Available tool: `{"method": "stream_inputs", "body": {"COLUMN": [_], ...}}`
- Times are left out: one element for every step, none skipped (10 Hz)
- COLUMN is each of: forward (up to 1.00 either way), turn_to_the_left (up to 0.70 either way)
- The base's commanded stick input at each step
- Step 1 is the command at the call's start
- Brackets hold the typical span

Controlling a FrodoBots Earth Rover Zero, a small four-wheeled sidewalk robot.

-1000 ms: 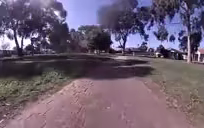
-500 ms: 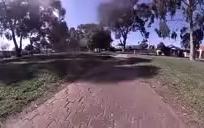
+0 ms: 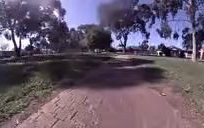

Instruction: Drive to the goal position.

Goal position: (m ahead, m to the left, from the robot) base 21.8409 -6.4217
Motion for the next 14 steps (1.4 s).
{"method": "stream_inputs", "body": {"forward": [0.69,0.68,0.67,0.67,0.68,0.68,0.68,0.68,0.68,0.68,0.68,0.68,0.68,0.68], "turn_to_the_left": [0.00,0.00,0.00,0.00,0.00,0.00,-0.11,-0.22,-0.33,0.00,0.00,0.00,0.00,0.00]}}
